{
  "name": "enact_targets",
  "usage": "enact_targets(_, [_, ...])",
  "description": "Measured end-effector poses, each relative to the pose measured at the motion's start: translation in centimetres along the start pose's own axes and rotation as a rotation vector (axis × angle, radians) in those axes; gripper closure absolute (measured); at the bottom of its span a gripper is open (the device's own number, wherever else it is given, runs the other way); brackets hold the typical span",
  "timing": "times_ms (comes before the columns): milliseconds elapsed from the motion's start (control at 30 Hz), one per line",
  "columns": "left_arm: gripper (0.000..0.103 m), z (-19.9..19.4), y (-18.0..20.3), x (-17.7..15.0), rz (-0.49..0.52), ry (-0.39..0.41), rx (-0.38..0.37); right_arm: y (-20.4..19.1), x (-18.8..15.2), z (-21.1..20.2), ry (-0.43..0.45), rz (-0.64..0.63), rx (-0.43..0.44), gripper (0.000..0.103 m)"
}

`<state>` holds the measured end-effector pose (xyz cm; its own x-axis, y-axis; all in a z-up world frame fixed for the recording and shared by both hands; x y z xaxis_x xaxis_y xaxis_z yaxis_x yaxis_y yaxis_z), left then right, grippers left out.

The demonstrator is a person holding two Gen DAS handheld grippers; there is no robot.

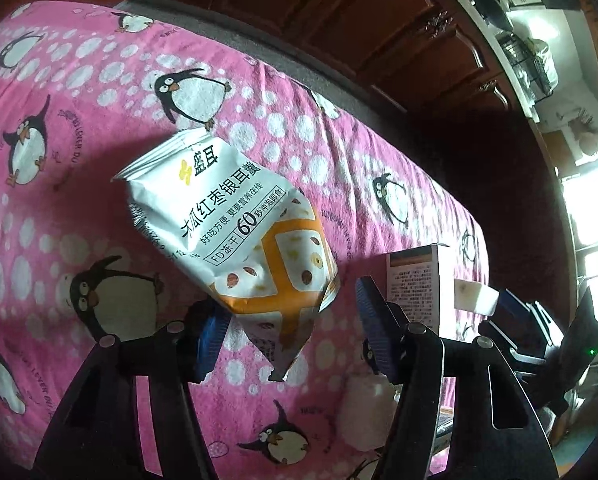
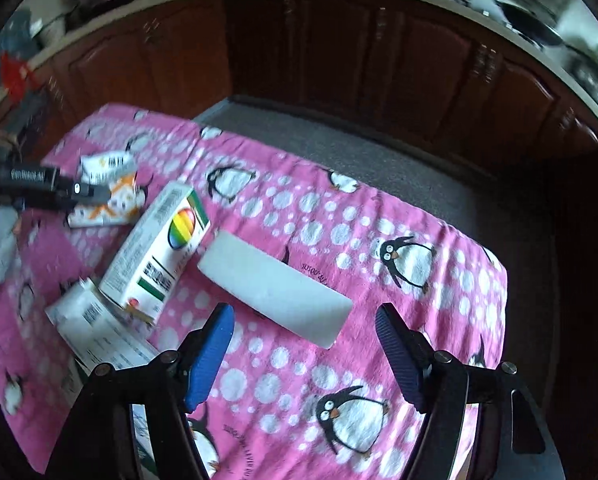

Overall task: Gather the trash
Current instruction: 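Grasp the white foam block with the right gripper while the left gripper holds the snack bag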

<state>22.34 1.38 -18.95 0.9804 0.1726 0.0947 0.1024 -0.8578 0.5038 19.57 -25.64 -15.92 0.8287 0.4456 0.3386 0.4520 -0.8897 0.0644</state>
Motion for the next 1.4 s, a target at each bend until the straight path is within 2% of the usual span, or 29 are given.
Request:
enact_targets(100, [0.043, 0.4, 0.0, 0.1, -0.002, -0.005, 0.010, 0.4, 0.0, 0.8, -0.021, -0.014, -0.007, 0.035])
enact_targets(167, [0.044, 0.7, -0.1, 0.2, -0.014, -0.015, 0.010, 0.7, -0.1, 1.1, -0.022, -0.003, 0.010, 0.059])
enact_targets(200, [0.046, 0.9, -0.1, 0.2, -0.018, -0.018, 0.009, 0.6, -0.2, 1.3, -0.025, 0.006, 0.021, 0.066])
enact_targets(233, [0.056, 1.1, 0.0, 0.2, -0.019, -0.017, 0.008, 0.6, -0.4, 1.2, -0.014, 0.016, 0.028, 0.067])
enact_targets(400, [0.061, 1.1, 0.0, 0.1, -0.001, -0.008, 0.005, 0.3, -1.6, -0.4, 0.033, 0.075, 0.109, 0.077])
enact_targets(600, [0.066, -1.1, -0.4, -1.1, 0.039, 0.016, -0.026, 0.0, -4.6, -2.6, 0.067, 0.193, 0.216, 0.078])
enact_targets(700, [0.066, -2.1, -0.4, -2.0, 0.071, 0.003, -0.027, -0.1, -6.6, -2.6, 0.014, 0.257, 0.238, 0.077])
enact_targets(767, [0.067, -2.2, -0.4, -2.8, 0.090, -0.016, -0.014, -0.6, -6.9, -2.8, 0.012, 0.244, 0.243, 0.077])
enact_targets(900, [0.067, -1.6, -0.6, -4.3, 0.109, -0.051, 0.008, -1.2, -6.4, -2.5, -0.003, 0.190, 0.181, 0.060])
enact_targets(967, [0.067, -1.4, -0.7, -4.6, 0.107, -0.059, 0.009, -1.6, -6.1, -2.3, -0.001, 0.163, 0.159, 0.058])
enact_targets(1033, [0.067, -1.1, -0.7, -4.9, 0.111, -0.067, 0.012, -1.7, -5.7, -2.1, -0.006, 0.126, 0.141, 0.052])
enact_targets(1133, [0.067, -0.6, -0.6, -5.5, 0.131, -0.085, 0.023, -1.1, -5.2, -1.9, 0.007, 0.114, 0.165, 0.047])
enact_targets(1300, [0.065, 0.6, -0.3, -5.7, 0.140, -0.105, 0.057, -1.8, -4.3, -1.3, 0.026, 0.087, 0.192, 0.048])
enact_targets(1333, [0.063, 0.7, -0.3, -5.6, 0.133, -0.102, 0.055, -2.1, -4.3, -1.3, 0.024, 0.081, 0.197, 0.056])
enact_targets(1400, [0.057, 0.9, -0.4, -5.4, 0.110, -0.099, 0.032, -2.7, -4.4, -1.5, 0.035, 0.074, 0.192, 0.061])
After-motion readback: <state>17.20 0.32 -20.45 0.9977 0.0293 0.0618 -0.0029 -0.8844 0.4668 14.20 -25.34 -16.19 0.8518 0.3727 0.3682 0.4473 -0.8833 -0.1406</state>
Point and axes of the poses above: each gripper's, at about its wrist camera, not at the fingertips, and z roughly the way its jaws point, y to its right, x to its top, the point moved 6 cm from there along z, roughly the way its jaws point, and after that the axes turned 9 degrees about -y, right-handed, at the moved point
